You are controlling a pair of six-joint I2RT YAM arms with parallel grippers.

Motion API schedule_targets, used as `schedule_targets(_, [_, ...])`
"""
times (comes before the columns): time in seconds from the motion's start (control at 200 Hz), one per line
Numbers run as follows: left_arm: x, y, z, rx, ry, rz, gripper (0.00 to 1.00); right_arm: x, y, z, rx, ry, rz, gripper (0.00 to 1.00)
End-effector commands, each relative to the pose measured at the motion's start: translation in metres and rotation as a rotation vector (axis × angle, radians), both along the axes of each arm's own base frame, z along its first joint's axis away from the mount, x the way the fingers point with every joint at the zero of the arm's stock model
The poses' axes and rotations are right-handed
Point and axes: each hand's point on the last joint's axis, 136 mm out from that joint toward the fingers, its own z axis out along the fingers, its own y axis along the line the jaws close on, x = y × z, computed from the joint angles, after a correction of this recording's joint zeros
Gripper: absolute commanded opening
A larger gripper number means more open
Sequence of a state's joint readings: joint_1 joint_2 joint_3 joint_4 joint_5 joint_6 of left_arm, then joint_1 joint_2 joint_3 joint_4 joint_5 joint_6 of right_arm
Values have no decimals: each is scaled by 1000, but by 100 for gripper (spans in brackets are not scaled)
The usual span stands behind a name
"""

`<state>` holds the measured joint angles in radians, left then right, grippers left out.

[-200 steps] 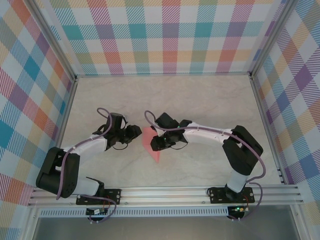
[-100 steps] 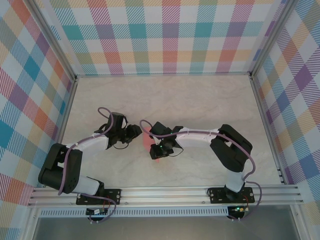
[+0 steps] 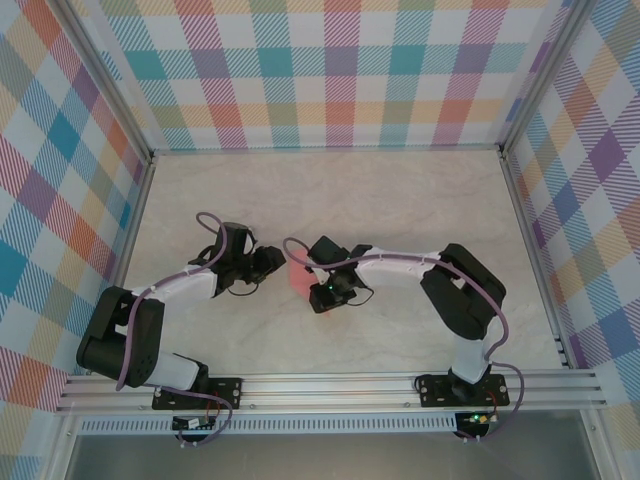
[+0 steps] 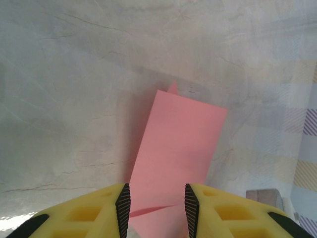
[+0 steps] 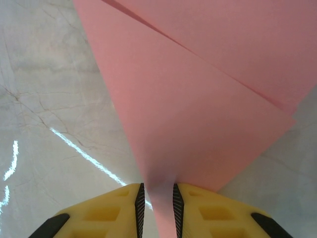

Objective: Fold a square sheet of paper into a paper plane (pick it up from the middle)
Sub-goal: Rotate the paper at the center of the table.

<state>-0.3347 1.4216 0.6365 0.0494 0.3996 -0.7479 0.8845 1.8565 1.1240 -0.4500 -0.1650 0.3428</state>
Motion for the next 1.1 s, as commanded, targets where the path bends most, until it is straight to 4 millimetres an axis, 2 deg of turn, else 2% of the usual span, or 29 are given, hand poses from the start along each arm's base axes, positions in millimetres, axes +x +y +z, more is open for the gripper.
schedule_targets(0.0, [4,-23,16,-61,-53,-78,35,0,-1,4,46,-17,140,25])
schedule_targets(0.175, [12,-38,16,-52,-63,-117,28,-1,-2,6,92,-24,202,24])
schedule_targets(0.575, [43,-47,-28,30,20,-105,15,11,-17,0,109,-41,205,23])
schedule_targets(0.71, [40,-37,-46,114,83,-71,13,23,-22,5,89,-79,163,23])
schedule_targets(0.87, [29,-24,-57,203,132,-33,12,41,-27,21,59,-160,75,26])
schedule_targets(0.995, [21,-18,-53,240,139,-16,12,57,-33,35,32,-226,-20,30])
schedule_targets(1.095, [17,-16,-46,244,128,-7,13,62,-32,48,57,-252,-68,33])
